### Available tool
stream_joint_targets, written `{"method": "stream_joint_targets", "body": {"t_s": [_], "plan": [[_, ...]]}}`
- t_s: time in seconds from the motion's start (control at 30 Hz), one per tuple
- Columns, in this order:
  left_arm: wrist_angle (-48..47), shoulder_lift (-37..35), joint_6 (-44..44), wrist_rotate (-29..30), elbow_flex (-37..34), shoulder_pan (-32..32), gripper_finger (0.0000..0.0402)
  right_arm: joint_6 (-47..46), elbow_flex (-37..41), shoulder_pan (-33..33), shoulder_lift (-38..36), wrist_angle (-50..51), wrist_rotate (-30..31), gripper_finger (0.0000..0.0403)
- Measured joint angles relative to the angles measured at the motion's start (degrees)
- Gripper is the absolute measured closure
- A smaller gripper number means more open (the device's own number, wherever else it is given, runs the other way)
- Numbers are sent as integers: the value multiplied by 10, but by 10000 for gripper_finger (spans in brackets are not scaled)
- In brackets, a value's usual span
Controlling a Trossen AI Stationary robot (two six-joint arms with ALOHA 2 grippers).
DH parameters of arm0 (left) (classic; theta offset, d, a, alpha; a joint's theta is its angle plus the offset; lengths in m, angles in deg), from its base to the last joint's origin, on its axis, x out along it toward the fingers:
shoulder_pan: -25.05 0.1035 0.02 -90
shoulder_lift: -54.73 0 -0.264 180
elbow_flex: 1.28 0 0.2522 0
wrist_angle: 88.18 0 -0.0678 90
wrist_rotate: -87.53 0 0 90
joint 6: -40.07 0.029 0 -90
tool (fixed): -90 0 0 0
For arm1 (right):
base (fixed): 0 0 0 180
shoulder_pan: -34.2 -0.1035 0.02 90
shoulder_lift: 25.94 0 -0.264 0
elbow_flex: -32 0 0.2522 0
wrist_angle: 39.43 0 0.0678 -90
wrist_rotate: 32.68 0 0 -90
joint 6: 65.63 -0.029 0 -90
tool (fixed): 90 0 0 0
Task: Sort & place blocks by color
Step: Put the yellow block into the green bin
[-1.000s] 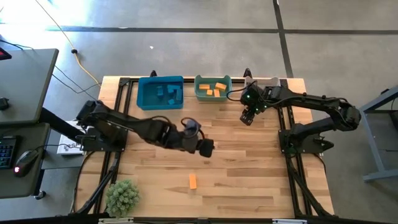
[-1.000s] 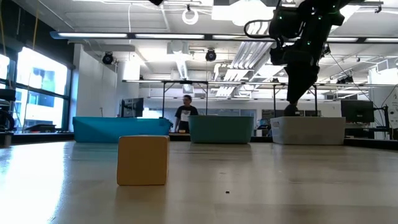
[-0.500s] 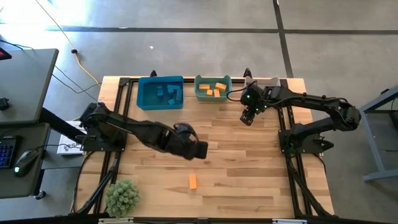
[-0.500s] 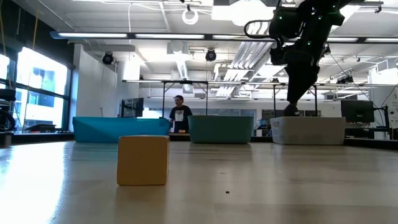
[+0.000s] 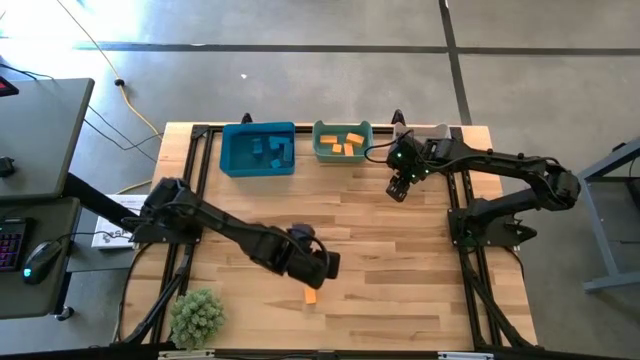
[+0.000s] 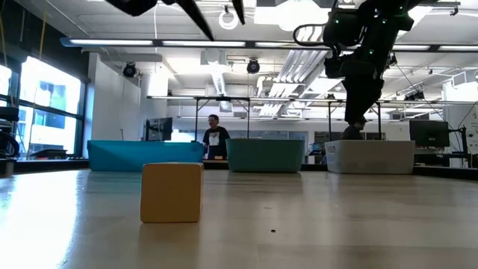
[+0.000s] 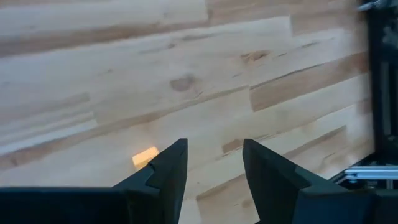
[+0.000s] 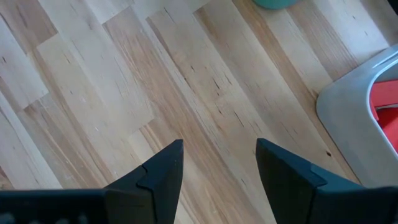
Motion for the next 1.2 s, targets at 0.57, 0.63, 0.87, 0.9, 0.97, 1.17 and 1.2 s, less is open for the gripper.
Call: {"method": "stream_joint_targets", "body": {"t_s": [0.57,0.63,0.87,0.9,0.97,1.17,1.2], "plan": [[-3,79,-73,-108,0,-18,259,-1,0,0,0,0,0,214],[-1,86,-73,-123,0,-18,259,-2,0,0,0,0,0,214],[12,114,-90,-157,0,-19,259,2,0,0,0,0,0,214],[18,118,-90,-158,0,-19,259,2,0,0,0,0,0,214],[23,124,-89,-162,0,-18,259,2,0,0,0,0,0,214],[50,139,-86,-195,0,-13,241,3,0,0,0,0,0,214],[41,141,-86,-197,-1,-13,235,3,0,0,0,-1,0,214]]}}
